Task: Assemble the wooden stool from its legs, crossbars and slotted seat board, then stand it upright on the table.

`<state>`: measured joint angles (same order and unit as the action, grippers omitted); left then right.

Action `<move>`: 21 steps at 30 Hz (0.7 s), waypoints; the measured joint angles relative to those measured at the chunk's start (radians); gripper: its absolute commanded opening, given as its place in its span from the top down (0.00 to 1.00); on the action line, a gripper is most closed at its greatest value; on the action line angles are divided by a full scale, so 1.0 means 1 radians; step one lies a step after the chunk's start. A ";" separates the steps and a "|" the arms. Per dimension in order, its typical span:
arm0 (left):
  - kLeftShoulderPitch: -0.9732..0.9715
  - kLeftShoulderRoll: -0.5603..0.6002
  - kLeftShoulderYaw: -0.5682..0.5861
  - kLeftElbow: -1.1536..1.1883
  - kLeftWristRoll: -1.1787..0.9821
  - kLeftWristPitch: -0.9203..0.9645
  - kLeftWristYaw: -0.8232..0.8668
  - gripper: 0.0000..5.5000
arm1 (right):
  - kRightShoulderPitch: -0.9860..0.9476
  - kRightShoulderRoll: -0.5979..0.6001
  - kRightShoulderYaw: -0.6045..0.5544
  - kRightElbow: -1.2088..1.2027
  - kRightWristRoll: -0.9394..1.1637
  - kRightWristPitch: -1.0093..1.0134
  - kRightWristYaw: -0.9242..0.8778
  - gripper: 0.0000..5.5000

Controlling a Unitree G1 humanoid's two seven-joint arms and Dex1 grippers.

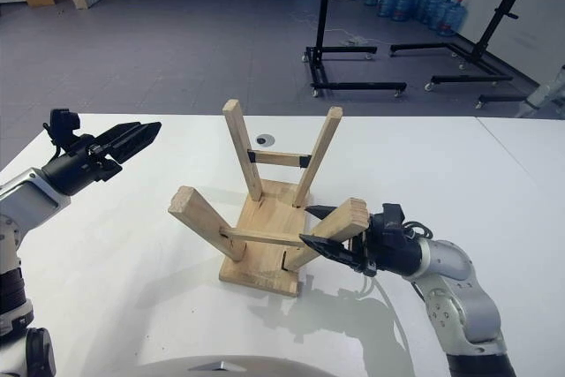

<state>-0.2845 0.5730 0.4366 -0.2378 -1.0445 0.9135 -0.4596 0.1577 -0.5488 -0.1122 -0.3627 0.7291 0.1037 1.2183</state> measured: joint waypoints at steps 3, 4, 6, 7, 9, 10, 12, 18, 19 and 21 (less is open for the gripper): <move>0.000 0.000 -0.004 0.001 0.003 -0.003 -0.006 0.02 | 0.003 0.000 0.014 -0.001 -0.025 -0.034 -0.001 0.63; 0.000 0.000 -0.006 0.001 0.004 -0.004 -0.006 0.02 | 0.006 0.000 0.017 -0.001 -0.027 -0.043 -0.001 0.63; 0.000 0.000 -0.009 0.002 0.007 -0.006 -0.007 0.02 | 0.009 0.000 0.027 0.000 -0.037 -0.063 -0.004 0.63; 0.000 0.000 -0.009 0.002 0.007 -0.008 -0.007 0.02 | 0.008 0.000 0.033 -0.001 -0.044 -0.066 -0.012 0.63; 0.000 0.000 -0.010 0.002 0.007 -0.010 -0.008 0.02 | 0.005 0.000 0.046 0.000 -0.059 -0.069 -0.025 0.63; 0.000 0.000 -0.010 0.002 0.007 -0.010 -0.008 0.02 | -0.006 0.001 0.059 0.001 -0.064 -0.064 -0.035 0.63; 0.000 0.000 -0.011 0.001 0.007 -0.011 -0.008 0.02 | -0.024 0.002 0.074 0.003 -0.070 -0.054 -0.057 0.63; 0.004 -0.009 -0.017 -0.001 0.007 -0.017 -0.007 0.02 | -0.057 0.010 0.087 0.003 -0.062 0.005 -0.100 0.63; 0.005 -0.009 -0.018 -0.003 0.007 -0.017 -0.007 0.02 | -0.060 0.010 0.091 0.002 -0.062 0.007 -0.104 0.63; 0.009 -0.009 -0.025 -0.019 0.011 -0.019 -0.007 0.02 | -0.064 0.010 0.104 -0.003 -0.065 0.019 -0.114 0.63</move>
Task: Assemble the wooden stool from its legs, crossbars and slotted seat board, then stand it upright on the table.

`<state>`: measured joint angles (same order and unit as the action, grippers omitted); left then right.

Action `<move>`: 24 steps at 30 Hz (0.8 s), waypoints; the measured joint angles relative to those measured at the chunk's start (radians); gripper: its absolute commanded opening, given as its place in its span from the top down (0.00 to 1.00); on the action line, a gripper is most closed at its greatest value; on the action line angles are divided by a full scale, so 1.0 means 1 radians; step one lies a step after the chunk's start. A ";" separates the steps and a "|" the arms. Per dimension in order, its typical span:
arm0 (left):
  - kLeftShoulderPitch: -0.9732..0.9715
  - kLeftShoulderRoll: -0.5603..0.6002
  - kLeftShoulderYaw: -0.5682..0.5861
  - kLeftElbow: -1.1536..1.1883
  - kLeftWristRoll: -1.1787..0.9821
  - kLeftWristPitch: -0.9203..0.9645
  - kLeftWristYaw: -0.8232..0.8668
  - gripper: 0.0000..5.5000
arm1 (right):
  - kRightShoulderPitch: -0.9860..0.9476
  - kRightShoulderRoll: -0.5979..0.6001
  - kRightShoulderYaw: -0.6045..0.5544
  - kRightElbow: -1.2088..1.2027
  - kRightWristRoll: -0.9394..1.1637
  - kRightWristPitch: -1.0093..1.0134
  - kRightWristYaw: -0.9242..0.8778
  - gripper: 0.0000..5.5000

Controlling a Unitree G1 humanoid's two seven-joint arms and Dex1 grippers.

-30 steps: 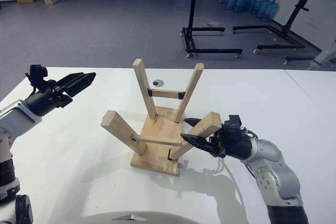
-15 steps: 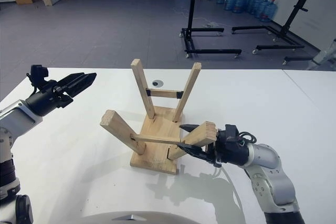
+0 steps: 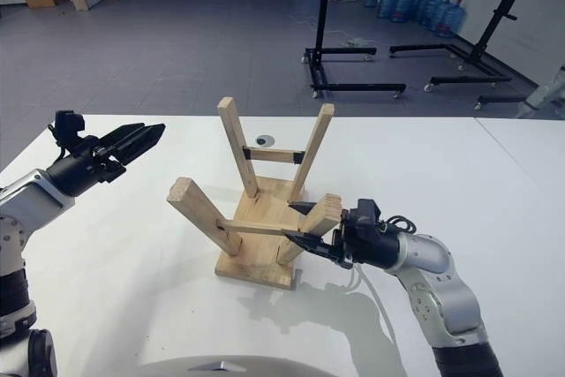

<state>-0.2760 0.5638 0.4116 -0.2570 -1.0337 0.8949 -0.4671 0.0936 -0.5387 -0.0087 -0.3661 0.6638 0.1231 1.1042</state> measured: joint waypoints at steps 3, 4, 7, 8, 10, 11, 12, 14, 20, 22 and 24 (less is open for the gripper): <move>0.006 0.002 -0.018 -0.032 0.019 -0.002 -0.001 0.02 | -0.010 0.007 0.022 -0.013 -0.009 0.016 -0.029 0.63; 0.009 0.003 -0.022 -0.049 0.023 -0.002 0.000 0.02 | -0.019 0.010 0.034 -0.019 -0.018 0.022 -0.041 0.63; 0.003 0.017 -0.013 -0.063 0.025 -0.002 0.026 0.02 | -0.040 0.043 0.069 -0.025 -0.050 0.028 -0.085 0.63; -0.016 0.025 -0.001 -0.068 0.025 -0.002 0.047 0.02 | -0.049 0.055 0.084 -0.026 -0.064 0.028 -0.106 0.63; -0.072 0.055 0.010 -0.094 0.032 -0.002 0.098 0.02 | -0.071 0.082 0.112 -0.025 -0.107 0.028 -0.145 0.63; -0.117 0.078 0.009 -0.122 0.046 -0.002 0.128 0.02 | -0.088 0.103 0.134 -0.024 -0.138 0.027 -0.177 0.63; -0.154 0.110 -0.008 -0.155 0.076 -0.002 0.153 0.02 | -0.103 0.124 0.155 -0.022 -0.171 0.027 -0.207 0.63; -0.198 0.152 -0.058 -0.194 0.145 -0.002 0.179 0.02 | -0.125 0.150 0.182 -0.013 -0.221 0.026 -0.254 0.63; -0.232 0.286 -0.363 -0.312 0.526 -0.100 0.195 0.02 | -0.208 0.252 0.268 0.055 -0.355 0.021 -0.402 0.63; -0.227 0.296 -0.455 -0.327 0.644 -0.139 0.196 0.02 | -0.233 0.281 0.286 0.084 -0.382 0.019 -0.436 0.63; -0.226 0.310 -0.529 -0.327 0.760 -0.198 0.193 0.02 | -0.248 0.302 0.296 0.101 -0.399 0.024 -0.463 0.63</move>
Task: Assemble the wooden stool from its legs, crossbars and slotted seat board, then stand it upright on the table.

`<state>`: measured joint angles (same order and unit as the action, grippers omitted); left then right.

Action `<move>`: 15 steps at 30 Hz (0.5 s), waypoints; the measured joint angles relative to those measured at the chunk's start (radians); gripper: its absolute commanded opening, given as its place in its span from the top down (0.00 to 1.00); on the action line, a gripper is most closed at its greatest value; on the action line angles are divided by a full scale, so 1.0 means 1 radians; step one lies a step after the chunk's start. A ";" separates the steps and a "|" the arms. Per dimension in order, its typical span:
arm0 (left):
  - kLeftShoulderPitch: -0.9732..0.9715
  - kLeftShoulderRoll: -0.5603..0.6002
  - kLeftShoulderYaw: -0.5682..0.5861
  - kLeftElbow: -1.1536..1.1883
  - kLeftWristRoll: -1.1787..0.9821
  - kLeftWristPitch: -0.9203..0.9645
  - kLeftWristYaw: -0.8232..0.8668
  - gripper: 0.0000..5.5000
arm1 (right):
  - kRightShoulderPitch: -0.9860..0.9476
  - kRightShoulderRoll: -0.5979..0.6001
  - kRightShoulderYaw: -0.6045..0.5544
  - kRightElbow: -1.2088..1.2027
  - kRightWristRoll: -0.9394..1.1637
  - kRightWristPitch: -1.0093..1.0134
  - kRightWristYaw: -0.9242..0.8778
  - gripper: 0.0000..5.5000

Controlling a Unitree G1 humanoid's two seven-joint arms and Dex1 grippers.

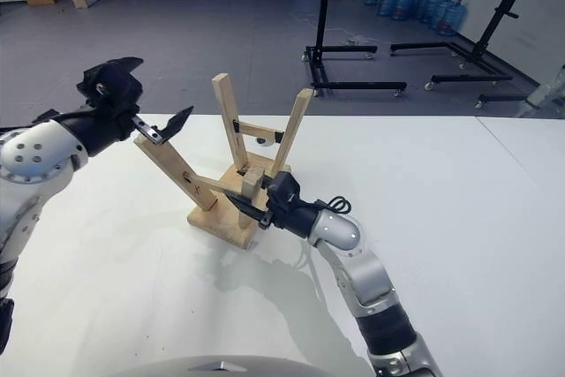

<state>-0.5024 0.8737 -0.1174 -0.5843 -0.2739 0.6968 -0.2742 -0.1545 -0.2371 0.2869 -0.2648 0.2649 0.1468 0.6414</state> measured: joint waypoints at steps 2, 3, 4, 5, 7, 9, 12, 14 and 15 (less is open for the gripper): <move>0.000 0.006 -0.049 0.005 0.094 -0.063 -0.011 0.02 | -0.013 0.013 0.011 0.009 -0.013 0.010 -0.022 0.63; 0.000 0.009 -0.081 0.017 0.161 -0.122 -0.025 0.02 | -0.024 0.023 0.019 0.016 -0.021 0.024 -0.036 0.63; 0.000 0.010 -0.102 0.029 0.209 -0.163 -0.031 0.02 | -0.031 0.033 0.022 0.019 -0.029 0.034 -0.045 0.63; 0.000 0.009 -0.114 0.043 0.242 -0.194 -0.040 0.02 | -0.036 0.038 0.027 0.020 -0.030 0.045 -0.053 0.63; 0.000 -0.005 -0.115 0.048 0.266 -0.217 -0.049 0.02 | -0.039 0.047 0.030 0.021 -0.031 0.056 -0.064 0.63; -0.002 -0.046 -0.113 0.048 0.282 -0.227 -0.066 0.02 | -0.048 0.053 0.034 0.021 -0.031 0.074 -0.071 0.63; -0.001 -0.090 -0.107 0.060 0.286 -0.235 -0.077 0.02 | -0.055 0.056 0.035 0.021 -0.031 0.092 -0.075 0.63; 0.045 -0.130 -0.111 0.105 0.300 -0.274 -0.076 0.02 | -0.058 0.057 0.036 0.020 -0.030 0.096 -0.077 0.63; 0.088 -0.150 -0.123 0.147 0.308 -0.294 -0.074 0.02 | -0.060 0.059 0.037 0.020 -0.030 0.103 -0.078 0.63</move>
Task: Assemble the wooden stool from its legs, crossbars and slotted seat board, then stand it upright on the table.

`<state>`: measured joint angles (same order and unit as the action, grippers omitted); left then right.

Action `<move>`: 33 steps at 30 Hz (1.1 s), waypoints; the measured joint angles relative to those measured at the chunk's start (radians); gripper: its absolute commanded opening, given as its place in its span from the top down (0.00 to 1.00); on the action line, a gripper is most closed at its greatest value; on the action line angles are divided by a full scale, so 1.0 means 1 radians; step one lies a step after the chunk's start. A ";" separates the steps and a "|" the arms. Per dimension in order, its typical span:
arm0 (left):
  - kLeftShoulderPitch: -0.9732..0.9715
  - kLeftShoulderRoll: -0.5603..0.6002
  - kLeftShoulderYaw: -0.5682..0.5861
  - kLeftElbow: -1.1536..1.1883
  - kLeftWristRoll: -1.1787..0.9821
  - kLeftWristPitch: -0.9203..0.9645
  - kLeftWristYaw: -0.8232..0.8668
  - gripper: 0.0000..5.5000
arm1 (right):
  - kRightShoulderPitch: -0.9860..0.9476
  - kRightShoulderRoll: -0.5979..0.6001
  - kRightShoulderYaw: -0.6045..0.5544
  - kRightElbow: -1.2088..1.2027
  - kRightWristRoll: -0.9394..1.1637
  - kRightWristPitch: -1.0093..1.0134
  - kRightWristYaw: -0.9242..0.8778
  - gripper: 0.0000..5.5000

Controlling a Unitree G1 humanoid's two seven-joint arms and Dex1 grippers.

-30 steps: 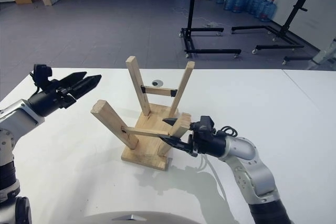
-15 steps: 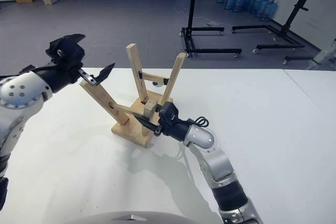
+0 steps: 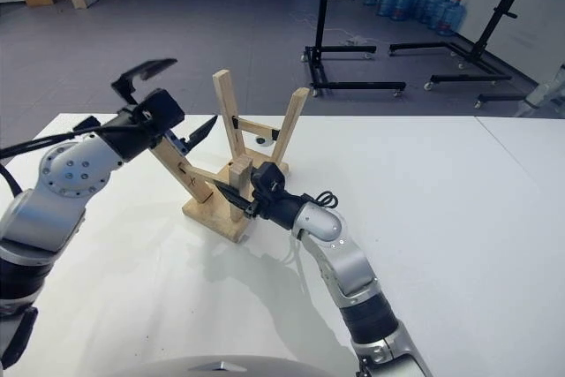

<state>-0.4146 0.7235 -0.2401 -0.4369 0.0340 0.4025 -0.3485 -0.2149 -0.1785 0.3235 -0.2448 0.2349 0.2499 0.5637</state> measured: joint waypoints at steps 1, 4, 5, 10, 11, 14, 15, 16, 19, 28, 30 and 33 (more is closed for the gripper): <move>0.022 -0.009 -0.011 0.036 0.020 -0.034 0.005 0.02 | -0.002 0.001 0.001 0.000 0.000 0.005 -0.001 0.63; 0.109 -0.070 -0.067 0.182 0.089 -0.190 0.050 0.02 | -0.005 0.011 0.003 0.002 -0.001 0.023 -0.010 0.63; 0.116 -0.085 -0.075 0.226 0.108 -0.246 0.066 0.02 | -0.006 0.011 0.003 0.004 -0.003 0.031 -0.016 0.63; 0.123 -0.134 -0.073 0.286 0.167 -0.336 0.115 0.02 | -0.007 0.016 0.003 0.013 -0.015 0.032 -0.032 0.63; 0.112 -0.145 -0.066 0.286 0.172 -0.325 0.113 0.02 | -0.010 0.018 0.003 0.019 -0.020 0.031 -0.036 0.63; 0.060 -0.171 -0.045 0.274 0.174 -0.252 0.074 0.02 | -0.015 0.021 0.008 0.024 -0.021 0.031 -0.036 0.63; 0.015 -0.180 -0.023 0.253 0.173 -0.222 0.065 0.02 | -0.018 0.022 0.010 0.024 -0.020 0.028 -0.034 0.63; -0.041 -0.185 -0.001 0.233 0.173 -0.202 0.057 0.02 | -0.023 0.022 0.010 0.029 -0.020 0.026 -0.033 0.63; -0.266 -0.187 0.065 0.163 0.180 -0.147 0.043 0.02 | -0.032 0.023 0.009 0.053 -0.019 0.006 -0.023 0.63; -0.463 -0.106 0.666 0.285 -0.268 0.325 -0.116 0.02 | 0.010 -0.085 -0.051 0.031 0.075 -0.003 0.119 0.63; -0.343 -0.079 0.808 0.348 -0.348 0.381 -0.159 0.02 | 0.033 -0.133 -0.080 0.012 0.120 -0.003 0.173 0.63; -0.121 -0.096 0.868 0.375 -0.402 0.381 -0.216 0.02 | 0.046 -0.192 -0.106 -0.009 0.176 0.004 0.245 0.63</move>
<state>-0.5357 0.6277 0.6282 -0.0624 -0.3680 0.7838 -0.5643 -0.1684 -0.3702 0.2179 -0.2534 0.4114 0.2536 0.8086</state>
